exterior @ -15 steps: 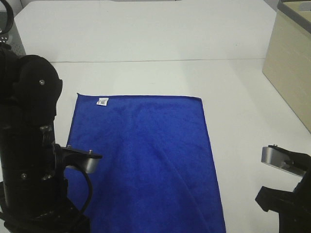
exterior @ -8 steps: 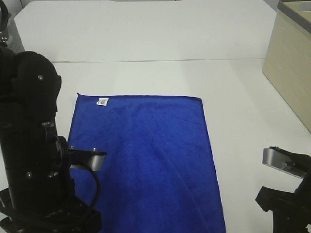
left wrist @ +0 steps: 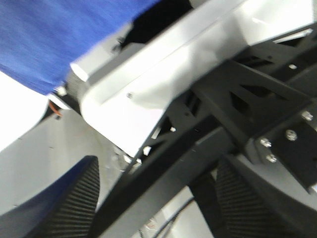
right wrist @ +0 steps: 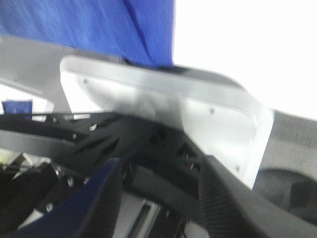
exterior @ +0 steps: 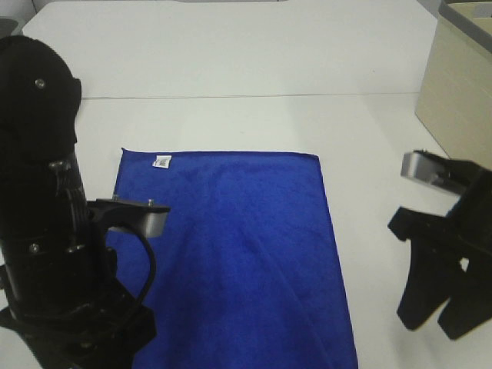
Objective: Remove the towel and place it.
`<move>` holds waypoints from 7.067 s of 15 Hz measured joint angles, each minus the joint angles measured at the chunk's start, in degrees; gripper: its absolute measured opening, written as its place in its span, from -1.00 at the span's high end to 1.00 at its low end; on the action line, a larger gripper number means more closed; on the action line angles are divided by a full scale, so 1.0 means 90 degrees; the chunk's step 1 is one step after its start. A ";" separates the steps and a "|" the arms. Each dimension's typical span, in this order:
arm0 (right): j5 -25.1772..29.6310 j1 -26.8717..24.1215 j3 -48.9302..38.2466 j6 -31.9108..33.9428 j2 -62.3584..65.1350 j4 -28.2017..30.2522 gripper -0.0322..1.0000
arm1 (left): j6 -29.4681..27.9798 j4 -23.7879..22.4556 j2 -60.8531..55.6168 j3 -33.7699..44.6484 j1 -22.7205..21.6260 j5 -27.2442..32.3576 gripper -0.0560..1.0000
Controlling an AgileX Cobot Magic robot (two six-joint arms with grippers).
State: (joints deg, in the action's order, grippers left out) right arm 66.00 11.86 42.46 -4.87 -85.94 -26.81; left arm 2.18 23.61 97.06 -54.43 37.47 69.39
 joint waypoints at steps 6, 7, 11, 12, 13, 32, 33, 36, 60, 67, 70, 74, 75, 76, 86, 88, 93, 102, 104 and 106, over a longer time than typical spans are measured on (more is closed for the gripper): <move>-0.0140 -0.0013 0.2483 0.0427 -0.0458 0.0828 -0.02 | -0.0057 -0.0834 0.0032 -0.1515 -0.1426 0.0006 -0.32; -0.0140 -0.0013 0.2922 0.0420 -0.0719 0.0828 -0.02 | 0.0006 -0.0840 0.0095 -0.1840 -0.1814 -0.0045 -0.32; -0.0108 -0.0013 0.5099 0.0337 -0.2324 0.0853 -0.02 | 0.0083 -0.0770 0.0713 -0.3024 -0.3011 -0.0477 -0.32; -0.0045 -0.0013 0.5526 0.0325 -0.2661 0.0859 -0.02 | 0.0185 -0.0700 0.0942 -0.3228 -0.3139 -0.0522 -0.32; 0.0032 -0.0013 0.5927 0.0286 -0.2973 0.0866 -0.02 | 0.0312 -0.0586 0.1216 -0.3431 -0.3221 -0.0598 -0.32; 0.0032 -0.0758 0.7493 -0.1229 -0.5640 -0.0471 -0.02 | 0.0840 -0.0363 0.4348 -0.5768 -0.3686 -0.1108 -0.32; -0.0051 -0.0758 0.7493 -0.1229 -0.5710 -0.0465 -0.02 | 0.0879 -0.0293 0.4399 -0.5768 -0.3737 -0.1152 -0.32; -0.0312 -0.0726 0.7493 -0.1261 -0.5876 -0.0388 -0.02 | 0.1171 -0.0083 0.4514 -0.5781 -0.3820 -0.1451 -0.32; -0.1057 -0.0267 0.7589 -0.0955 -0.6245 0.0127 0.00 | 0.2031 0.0834 0.4806 -0.5889 -0.3788 -0.1674 -0.32; -0.1120 -0.0134 0.7627 -0.0999 -0.6309 0.0153 0.31 | 0.2044 0.0859 0.4870 -0.5889 -0.3476 -0.1948 0.23; -0.1241 -0.0134 0.7627 -0.0999 -0.6334 0.0197 0.77 | 0.2190 0.0859 0.4908 -0.5876 -0.3476 -0.2120 0.84; -0.1273 -0.0121 0.7646 -0.0999 -0.6353 0.0274 0.91 | 0.2241 0.0866 0.4915 -0.5876 -0.3470 -0.2228 0.88; -0.1273 -0.0115 0.7697 -0.0999 -0.6353 0.0350 0.91 | 0.2241 0.0859 0.4902 -0.5876 -0.3470 -0.2273 0.88; -0.1286 -0.0089 0.7799 -0.0999 -0.6373 0.0471 0.91 | 0.2241 0.0853 0.4896 -0.5876 -0.3457 -0.2349 0.88; -0.1776 -0.0083 0.9607 -0.1006 -0.6646 0.2171 0.91 | 0.2394 0.0891 0.4896 -0.6780 -0.3310 -0.3514 0.89; -0.2203 -0.0083 0.9734 -0.1006 -0.6646 0.2324 0.91 | 0.2438 0.0885 0.4902 -0.6799 -0.3221 -0.4189 0.89; -0.3591 -0.0083 0.9734 -0.1006 -0.6653 0.2457 0.91 | 0.2699 0.0885 0.5080 -0.6799 -0.3062 -0.5666 0.89; -0.4736 -0.0083 0.9734 -0.1012 -0.6984 0.2617 0.91 | 0.2903 0.0618 0.5360 -0.7047 -0.2903 -0.7207 0.89; -0.4838 -0.0083 0.9734 -0.1012 -0.7117 0.2629 0.91 | 0.2935 0.0573 0.5698 -0.7544 -0.2903 -0.7035 0.89; -0.4921 -0.0083 0.9734 -0.1012 -0.7213 0.2655 0.91 | 0.2935 0.0573 0.6054 -0.8079 -0.2903 -0.6812 0.89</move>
State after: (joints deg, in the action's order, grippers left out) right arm 21.72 11.12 130.06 -13.98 -150.86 -2.92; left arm 28.59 28.76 151.55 -127.14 11.34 8.08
